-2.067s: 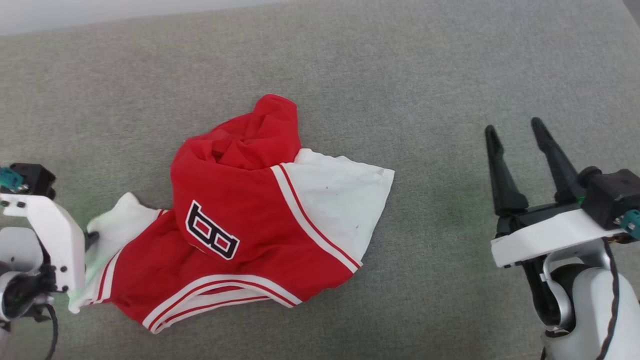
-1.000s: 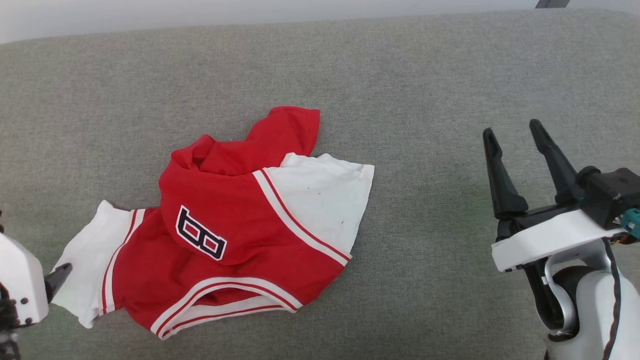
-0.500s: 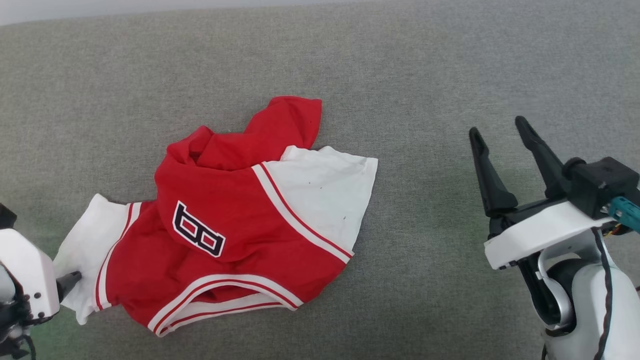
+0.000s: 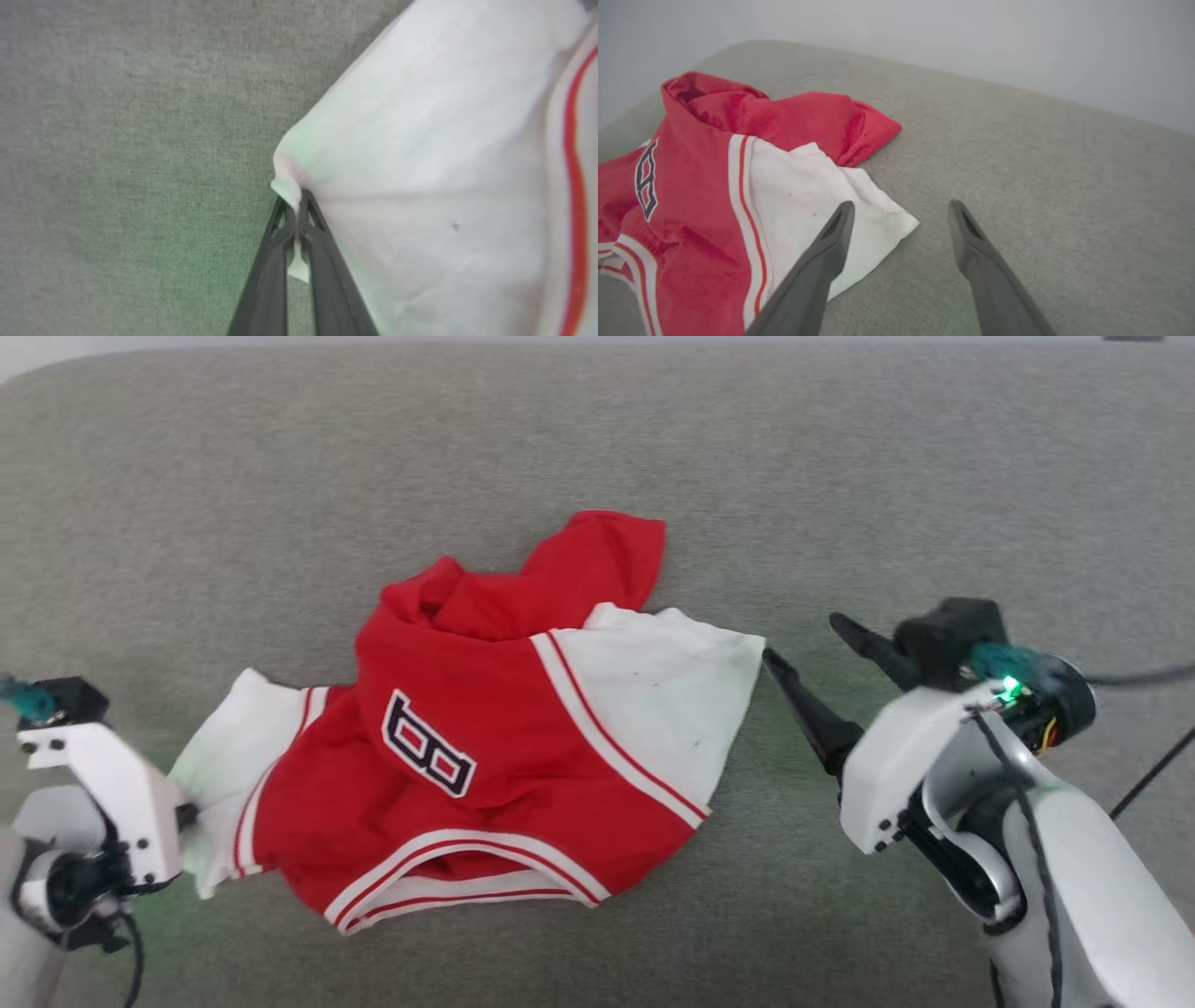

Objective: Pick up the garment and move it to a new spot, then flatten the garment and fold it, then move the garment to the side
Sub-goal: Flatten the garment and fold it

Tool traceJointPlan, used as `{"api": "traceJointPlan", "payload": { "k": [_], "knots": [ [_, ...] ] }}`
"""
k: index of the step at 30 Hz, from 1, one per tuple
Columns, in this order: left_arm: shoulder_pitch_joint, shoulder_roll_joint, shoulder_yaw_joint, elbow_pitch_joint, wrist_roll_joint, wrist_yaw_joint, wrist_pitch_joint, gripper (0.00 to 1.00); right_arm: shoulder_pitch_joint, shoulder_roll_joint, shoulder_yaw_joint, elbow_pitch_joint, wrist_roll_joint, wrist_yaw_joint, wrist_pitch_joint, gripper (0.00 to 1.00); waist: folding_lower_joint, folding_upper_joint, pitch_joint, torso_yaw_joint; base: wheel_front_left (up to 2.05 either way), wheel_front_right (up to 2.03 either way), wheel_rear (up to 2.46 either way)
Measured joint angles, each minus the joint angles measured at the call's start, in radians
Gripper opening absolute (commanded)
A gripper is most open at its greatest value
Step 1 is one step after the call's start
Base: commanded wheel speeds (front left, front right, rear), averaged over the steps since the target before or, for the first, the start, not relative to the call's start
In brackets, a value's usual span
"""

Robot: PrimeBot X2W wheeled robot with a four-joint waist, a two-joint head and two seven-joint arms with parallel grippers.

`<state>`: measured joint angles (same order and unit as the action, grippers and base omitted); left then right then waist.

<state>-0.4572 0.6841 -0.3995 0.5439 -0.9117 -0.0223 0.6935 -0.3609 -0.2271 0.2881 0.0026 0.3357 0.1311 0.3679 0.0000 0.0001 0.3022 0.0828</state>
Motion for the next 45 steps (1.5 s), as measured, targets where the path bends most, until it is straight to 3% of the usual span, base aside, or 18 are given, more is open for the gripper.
{"api": "traceJointPlan", "payload": {
  "k": [5, 11, 20, 21, 22, 29, 35, 45],
  "knots": [
    [-0.054, -0.047, -0.036, 0.038, 0.026, -0.034, -0.022, 0.00, -0.083, -0.067, 0.094, 0.100, 0.049, 0.000, 0.134, 1.00, 0.0000, 0.0000, 0.002, 0.047, 0.00, 0.00, 0.00],
    [-0.109, -0.094, -0.067, 0.076, 0.037, -0.065, -0.046, 0.00, -0.197, -0.131, 0.215, 0.228, 0.064, 0.000, 0.209, 1.00, 0.0000, 0.0000, 0.018, 0.099, 0.00, 0.00, 0.00],
    [-0.153, -0.128, -0.092, 0.132, 0.037, -0.091, -0.079, 0.00, -0.358, -0.139, 0.387, 0.415, 0.184, -0.002, 0.351, 1.00, 0.0000, 0.0001, 0.039, 0.135, 0.00, 0.00, 0.00],
    [-0.154, -0.129, -0.094, 0.138, 0.037, -0.092, -0.082, 0.00, -0.374, -0.143, 0.401, 0.425, 0.204, -0.005, 0.363, 0.23, 0.0000, 0.0000, 0.038, 0.135, 0.00, 0.00, 0.00],
    [-0.158, -0.131, -0.097, 0.143, 0.036, -0.092, -0.082, 0.00, -0.384, -0.146, 0.414, 0.435, 0.222, -0.005, 0.366, 0.00, 0.0000, 0.0000, 0.037, 0.136, 0.00, 0.00, 0.00],
    [-0.191, -0.123, -0.113, 0.144, 0.027, -0.101, -0.068, 0.00, -0.406, -0.161, 0.435, 0.453, 0.343, 0.001, 0.336, 0.00, 0.0000, -0.0001, 0.008, 0.130, 0.00, 0.00, 0.00],
    [-0.255, -0.066, -0.105, 0.031, 0.018, -0.100, -0.012, 0.00, -0.429, -0.221, 0.403, 0.347, 0.437, 0.000, 0.305, 0.00, 0.0000, -0.0001, -0.055, 0.103, 0.00, 0.00, 0.00],
    [-0.373, -0.027, -0.079, -0.161, 0.019, -0.038, 0.075, 0.00, -0.479, -0.284, 0.294, 0.226, 0.487, 0.000, 0.290, 0.00, 0.0000, -0.0001, -0.156, 0.053, 0.00, 0.00, 0.00]
  ]
}}
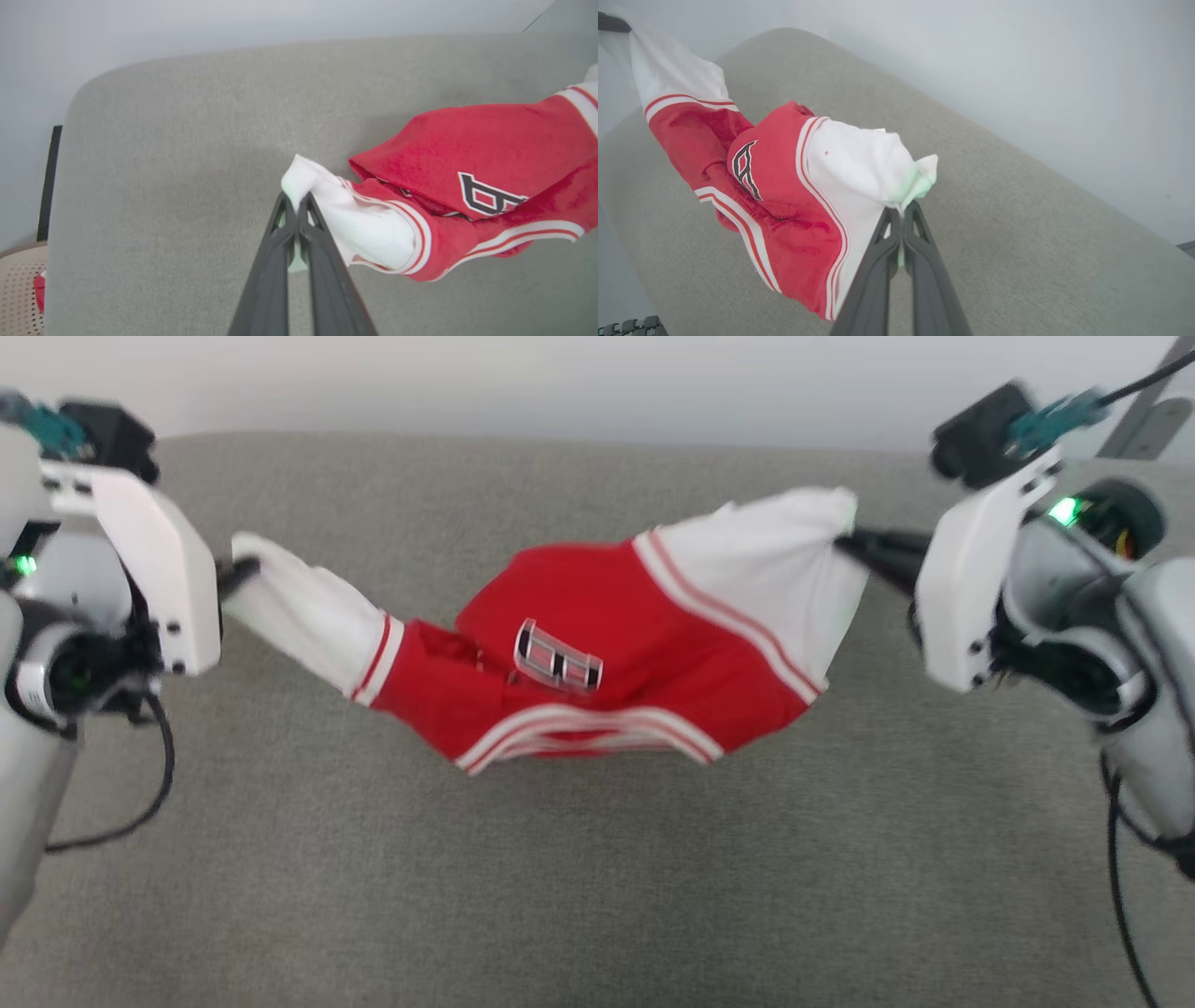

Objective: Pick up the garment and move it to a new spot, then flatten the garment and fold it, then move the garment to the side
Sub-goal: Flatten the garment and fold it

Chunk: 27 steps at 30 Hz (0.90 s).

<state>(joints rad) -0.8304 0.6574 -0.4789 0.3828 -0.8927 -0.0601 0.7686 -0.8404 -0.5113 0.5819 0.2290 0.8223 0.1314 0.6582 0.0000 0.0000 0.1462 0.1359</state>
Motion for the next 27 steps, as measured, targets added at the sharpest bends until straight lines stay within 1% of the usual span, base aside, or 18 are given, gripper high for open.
{"api": "traceJointPlan", "payload": {
  "k": [6, 11, 18, 27],
  "knots": [
    [-0.099, 0.005, 0.016, -0.059, 0.016, 0.026, 0.009, 0.00, -0.042, -0.030, -0.054, -0.032, -0.006, 0.000, -0.016, 0.00, 0.0000, 0.0000, -0.058, -0.034, 0.00, 0.00, 0.00],
    [-0.169, 0.002, 0.022, -0.068, 0.029, 0.026, 0.009, 0.00, -0.076, -0.044, -0.095, -0.051, -0.015, 0.000, -0.029, 0.00, 0.0000, 0.0000, -0.098, -0.061, 0.00, 0.00, 0.00],
    [-0.245, -0.001, 0.034, -0.064, 0.041, 0.027, -0.009, 0.00, -0.133, -0.057, -0.121, -0.056, -0.033, 0.000, -0.053, 0.00, 0.0000, 0.0000, -0.130, -0.089, 0.00, 0.00, 0.00],
    [-0.328, 0.009, 0.037, -0.041, 0.079, 0.033, -0.020, 0.00, -0.189, -0.067, -0.135, -0.033, -0.060, 0.000, -0.060, 0.00, 0.0000, 0.0000, -0.140, -0.102, 0.00, 0.00, 0.00]
  ]
}}
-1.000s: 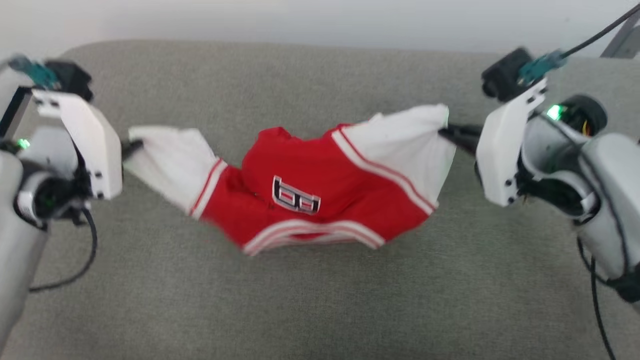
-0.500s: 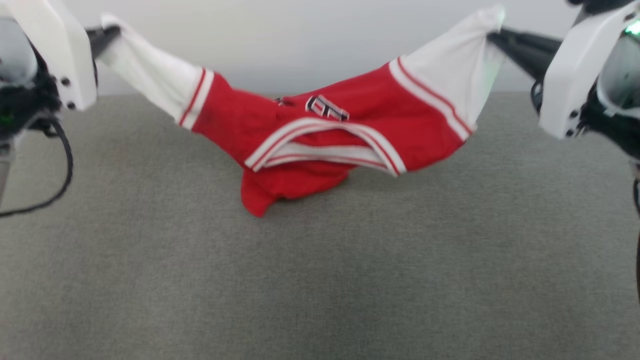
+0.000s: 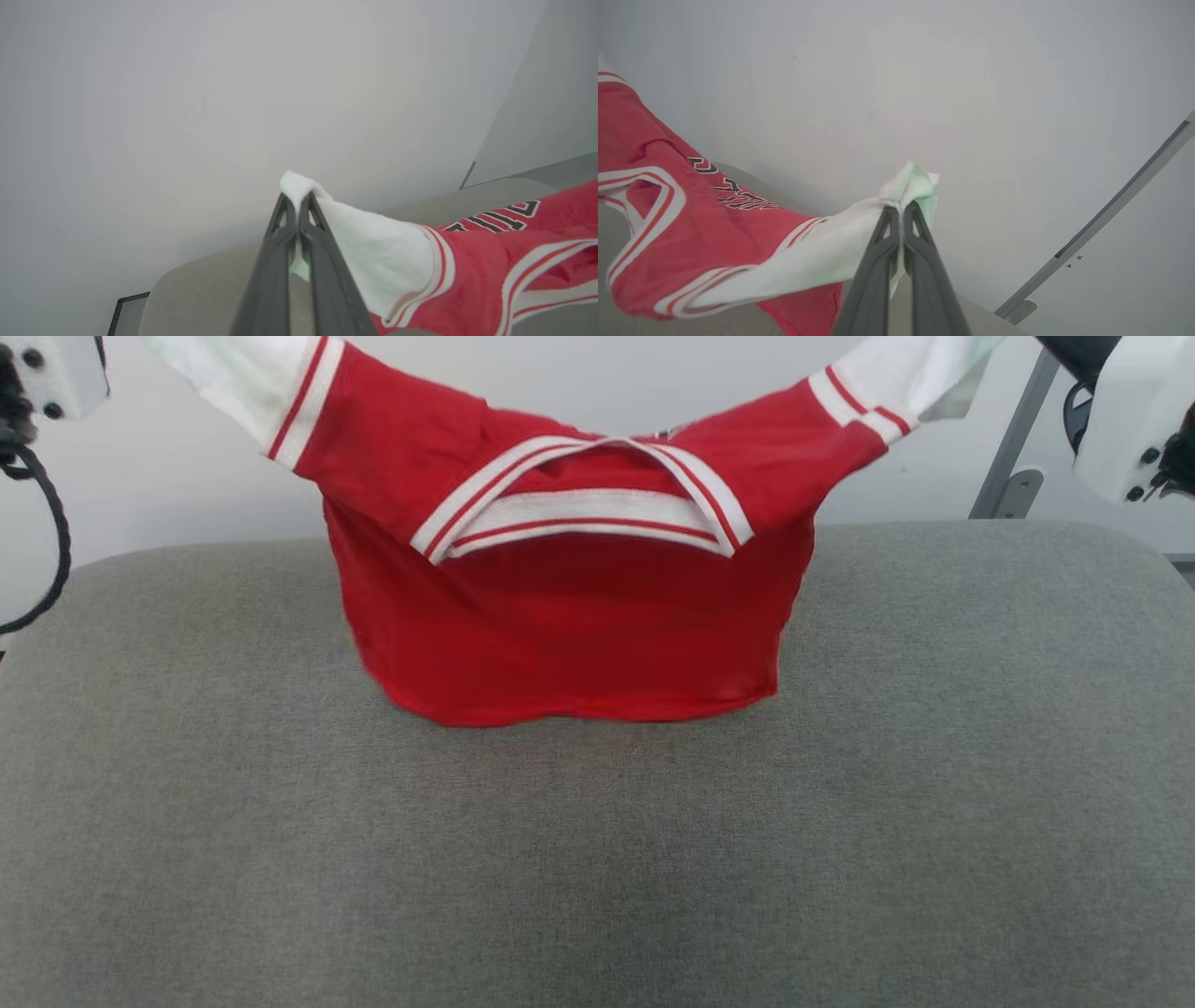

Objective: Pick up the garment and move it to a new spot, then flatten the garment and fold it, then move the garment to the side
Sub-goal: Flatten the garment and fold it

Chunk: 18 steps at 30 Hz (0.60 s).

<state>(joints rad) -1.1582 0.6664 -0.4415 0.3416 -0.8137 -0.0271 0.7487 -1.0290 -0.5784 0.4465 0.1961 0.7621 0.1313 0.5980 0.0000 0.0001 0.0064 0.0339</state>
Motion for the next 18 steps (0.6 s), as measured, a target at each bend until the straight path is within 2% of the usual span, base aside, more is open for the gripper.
{"api": "traceJointPlan", "payload": {
  "k": [10, 18],
  "knots": [
    [-0.030, -0.001, -0.002, 0.026, 0.014, -0.004, -0.026, 0.00, -0.028, 0.001, -0.010, 0.024, -0.026, 0.000, -0.041, 0.00, -0.0001, 0.0000, 0.023, 0.006, 0.00, 0.00, 0.00],
    [-0.112, -0.059, -0.005, 0.091, 0.047, -0.035, -0.165, 0.00, -0.134, 0.049, -0.021, 0.127, -0.117, 0.000, -0.181, 0.00, 0.0000, 0.0000, 0.109, 0.017, 0.00, 0.00, 0.00]
  ]
}}
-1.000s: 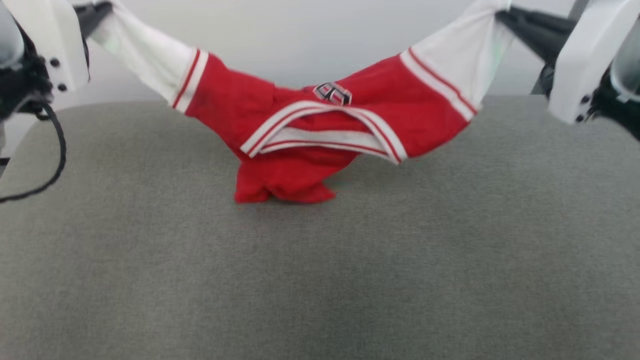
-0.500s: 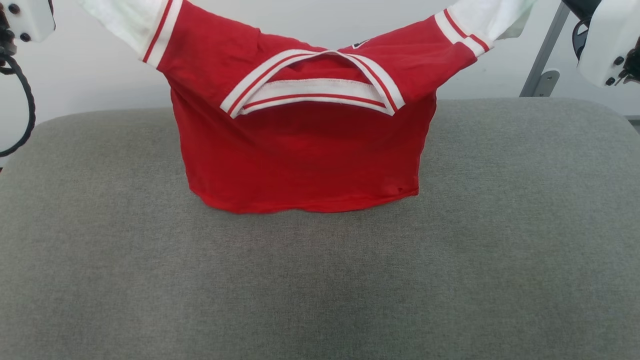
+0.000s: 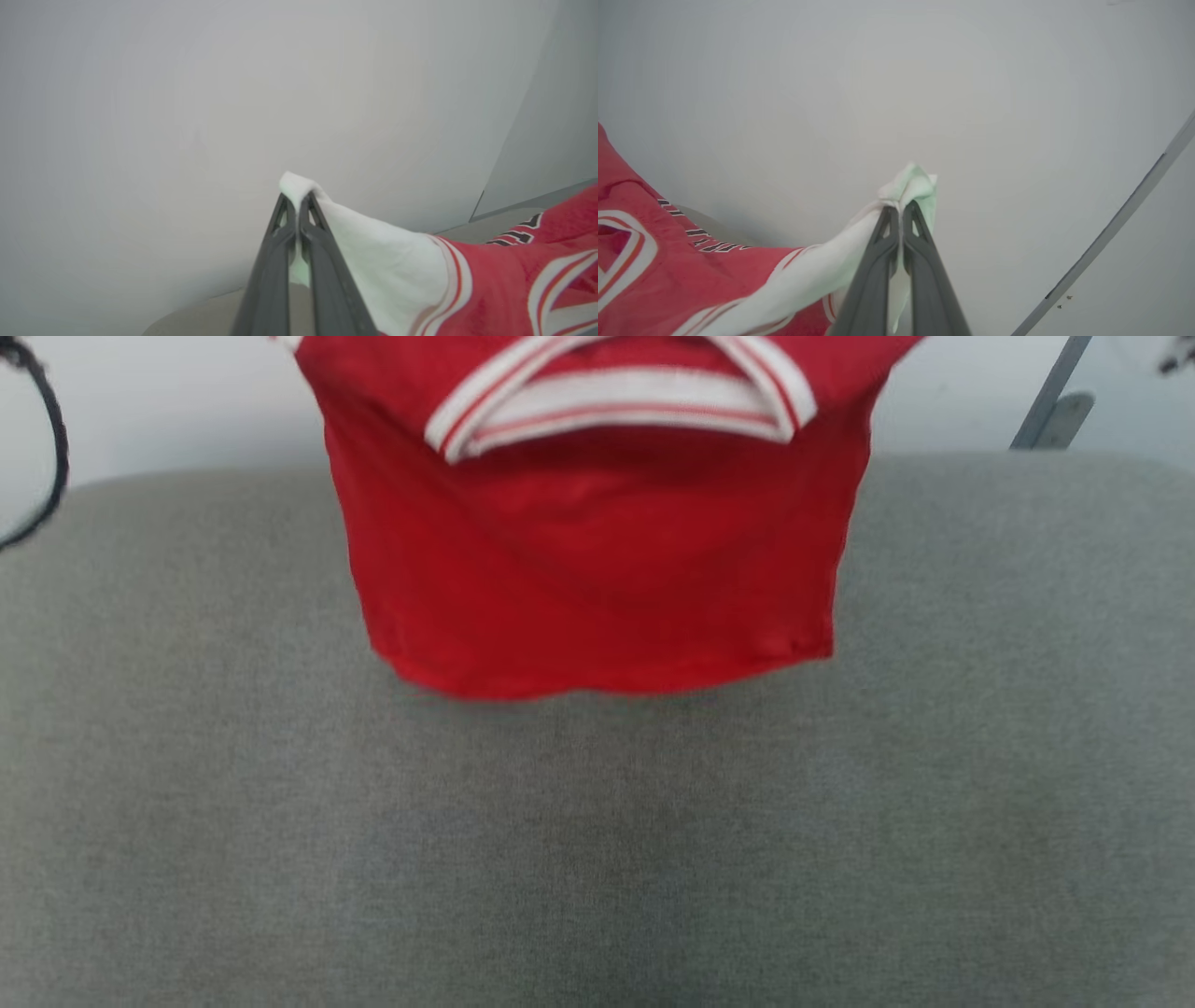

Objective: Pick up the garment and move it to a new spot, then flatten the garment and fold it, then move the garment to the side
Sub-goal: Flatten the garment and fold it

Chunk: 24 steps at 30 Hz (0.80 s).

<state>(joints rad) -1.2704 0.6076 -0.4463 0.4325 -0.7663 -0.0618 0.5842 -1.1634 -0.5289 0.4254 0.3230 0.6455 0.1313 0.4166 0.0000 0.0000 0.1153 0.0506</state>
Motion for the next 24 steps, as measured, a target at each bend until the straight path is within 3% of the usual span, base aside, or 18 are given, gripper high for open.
{"api": "traceJointPlan", "payload": {
  "k": [7, 16, 19, 24],
  "knots": [
    [-0.138, -0.051, -0.016, 0.115, 0.054, -0.036, -0.163, 0.00, -0.157, 0.086, 0.021, 0.173, -0.126, 0.000, -0.174, 0.00, 0.0000, 0.0000, 0.112, 0.008, 0.00, 0.00, 0.00],
    [-0.318, -0.083, -0.034, 0.226, 0.158, -0.060, -0.522, 0.00, -0.350, 0.181, -0.030, 0.391, -0.354, 0.000, -0.497, 0.00, 0.0000, 0.0000, 0.234, 0.019, 0.00, 0.00, 0.00],
    [-0.332, -0.095, -0.043, 0.262, 0.160, -0.063, -0.629, 0.00, -0.384, 0.199, -0.037, 0.455, -0.404, 0.000, -0.554, 0.00, 0.0000, 0.0000, 0.262, 0.024, 0.00, 0.00, 0.00],
    [-0.292, -0.098, -0.104, 0.349, 0.136, -0.066, -0.690, 0.00, -0.366, 0.224, 0.001, 0.547, -0.420, 0.000, -0.576, 0.00, 0.0000, 0.0000, 0.291, 0.035, 0.00, 0.00, 0.00]
  ]
}}
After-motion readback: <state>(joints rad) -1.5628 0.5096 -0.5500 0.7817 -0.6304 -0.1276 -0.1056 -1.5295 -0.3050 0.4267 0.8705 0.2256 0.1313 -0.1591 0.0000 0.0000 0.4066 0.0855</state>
